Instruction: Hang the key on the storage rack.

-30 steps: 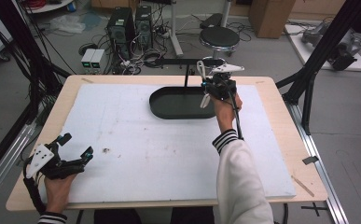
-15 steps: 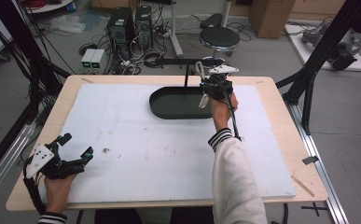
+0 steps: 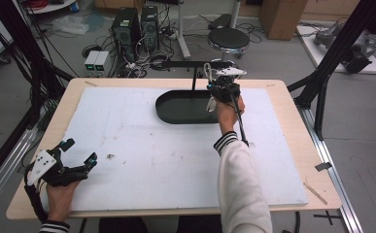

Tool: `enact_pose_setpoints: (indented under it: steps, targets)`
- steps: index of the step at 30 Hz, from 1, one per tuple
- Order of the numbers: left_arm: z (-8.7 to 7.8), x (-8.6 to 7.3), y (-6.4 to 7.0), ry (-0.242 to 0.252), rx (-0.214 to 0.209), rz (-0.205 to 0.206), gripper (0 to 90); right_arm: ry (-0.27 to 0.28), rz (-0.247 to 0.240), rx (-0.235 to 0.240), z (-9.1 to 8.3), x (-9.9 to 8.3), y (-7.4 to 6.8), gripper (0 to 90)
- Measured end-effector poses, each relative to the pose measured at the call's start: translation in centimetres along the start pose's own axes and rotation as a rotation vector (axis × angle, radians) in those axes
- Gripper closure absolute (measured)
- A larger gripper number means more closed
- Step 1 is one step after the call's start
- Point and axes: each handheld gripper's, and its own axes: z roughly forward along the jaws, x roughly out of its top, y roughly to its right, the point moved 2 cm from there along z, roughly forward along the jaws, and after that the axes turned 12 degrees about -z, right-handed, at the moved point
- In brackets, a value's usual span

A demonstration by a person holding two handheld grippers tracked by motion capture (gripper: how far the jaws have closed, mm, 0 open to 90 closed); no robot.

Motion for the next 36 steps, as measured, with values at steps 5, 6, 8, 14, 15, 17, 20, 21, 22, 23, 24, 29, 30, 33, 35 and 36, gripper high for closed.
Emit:
enact_pose_setpoints:
  steps: [5, 6, 8, 14, 15, 17, 20, 21, 22, 23, 24, 29, 30, 33, 35, 36]
  targets:
    - [0.0, 0.0, 0.0, 0.000, 0.000, -0.001, 1.7, 0.002, 0.012, -0.003, 0.5, 0.2, 0.1, 81.8]
    - [0.0, 0.0, 0.0, 0.000, -0.001, 0.000, 1.7, 0.002, 0.010, -0.001, 0.6, 0.1, 0.1, 81.8]
    - [0.0, 0.0, 0.0, 0.000, -0.001, 0.000, 1.7, -0.011, 0.015, 0.003, 0.9, -0.1, 0.1, 81.8]
    - [0.0, 0.0, 0.0, 0.001, -0.001, -0.001, 1.7, -0.012, 0.045, 0.016, 1.7, -0.6, 0.1, 81.8]
    - [0.0, 0.0, 0.0, 0.001, -0.001, -0.001, 1.7, -0.010, 0.046, 0.017, 1.8, -0.6, 0.1, 81.8]
    - [0.0, 0.0, 0.0, 0.001, -0.001, 0.000, 1.7, -0.006, 0.055, 0.020, 1.9, -0.7, 0.1, 81.8]
    - [0.0, 0.0, 0.0, -0.001, -0.001, 0.001, 1.7, -0.004, 0.063, 0.036, 1.9, -0.7, 0.2, 81.6]
    - [0.0, 0.0, 0.0, -0.001, -0.001, 0.000, 1.7, -0.006, 0.063, 0.045, 1.8, -0.8, 0.2, 81.5]
    - [0.0, 0.0, 0.0, 0.000, -0.001, 0.001, 1.7, -0.008, 0.062, 0.046, 1.8, -0.8, 0.3, 80.8]
    - [0.0, 0.0, 0.0, -0.001, -0.001, 0.002, 1.7, -0.008, 0.062, 0.046, 1.8, -0.8, 0.3, 80.8]
    - [0.0, 0.0, 0.0, 0.001, -0.001, 0.001, 1.7, -0.009, 0.063, 0.054, 1.7, -0.8, 0.4, 80.3]
    - [0.0, 0.0, 0.0, -0.001, -0.001, -0.001, 1.7, -0.018, 0.121, 0.080, 1.8, -1.2, 0.8, 65.1]
    - [0.0, 0.0, 0.0, -0.001, -0.001, -0.001, 1.7, -0.022, 0.139, 0.081, 1.7, -1.3, 1.0, 61.7]
    - [0.0, 0.0, 0.0, -0.001, -0.001, -0.002, 1.7, -0.022, 0.136, 0.099, 1.4, -1.4, 1.3, 46.8]
    - [0.0, 0.0, 0.0, 0.000, 0.002, -0.006, 1.7, -0.035, 0.121, 0.118, 1.0, -1.2, 1.2, 29.2]
    - [0.0, 0.0, 0.0, -0.001, 0.002, -0.008, 1.7, -0.045, 0.114, 0.133, 0.7, -1.1, 1.1, 18.8]
